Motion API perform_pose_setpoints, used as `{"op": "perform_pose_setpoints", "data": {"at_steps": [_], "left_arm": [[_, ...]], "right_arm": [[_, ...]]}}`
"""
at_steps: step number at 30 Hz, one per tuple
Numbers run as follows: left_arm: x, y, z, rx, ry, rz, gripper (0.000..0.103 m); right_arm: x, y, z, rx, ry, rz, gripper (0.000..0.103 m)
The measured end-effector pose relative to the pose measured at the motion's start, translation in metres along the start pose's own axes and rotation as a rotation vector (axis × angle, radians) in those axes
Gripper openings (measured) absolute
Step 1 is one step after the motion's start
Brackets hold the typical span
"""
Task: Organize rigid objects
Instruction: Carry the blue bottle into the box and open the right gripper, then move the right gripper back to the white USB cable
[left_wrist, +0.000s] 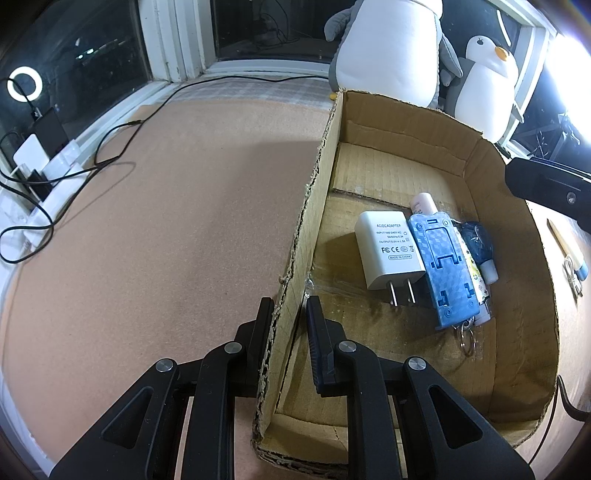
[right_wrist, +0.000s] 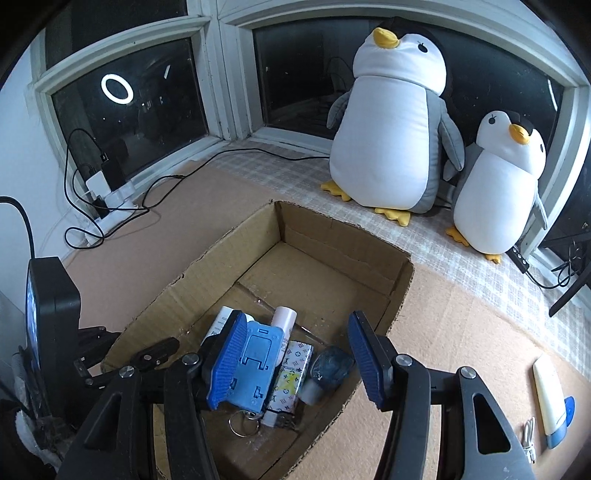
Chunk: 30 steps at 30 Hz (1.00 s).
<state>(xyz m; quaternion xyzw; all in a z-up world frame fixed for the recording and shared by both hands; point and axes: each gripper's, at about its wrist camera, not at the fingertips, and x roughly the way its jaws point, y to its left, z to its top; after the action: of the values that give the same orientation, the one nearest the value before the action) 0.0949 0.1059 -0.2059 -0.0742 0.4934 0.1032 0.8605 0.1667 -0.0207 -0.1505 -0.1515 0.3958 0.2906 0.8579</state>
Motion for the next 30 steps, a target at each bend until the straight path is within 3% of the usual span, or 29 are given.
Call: {"op": "perform_pose_setpoints", "data": {"at_steps": [20,30], "left_arm": [[0.000,0.000,0.000,0.001,0.000,0.000,0.015],[0.001,0.000,0.001,0.004,0.000,0.004,0.016]], "right_arm": [[-0.014,-0.014,-0.006,0.047,-0.020,0.007,0.059],[-0.036,-0.058,-0.035,0.139,-0.027,-0.025,0.059]]}}
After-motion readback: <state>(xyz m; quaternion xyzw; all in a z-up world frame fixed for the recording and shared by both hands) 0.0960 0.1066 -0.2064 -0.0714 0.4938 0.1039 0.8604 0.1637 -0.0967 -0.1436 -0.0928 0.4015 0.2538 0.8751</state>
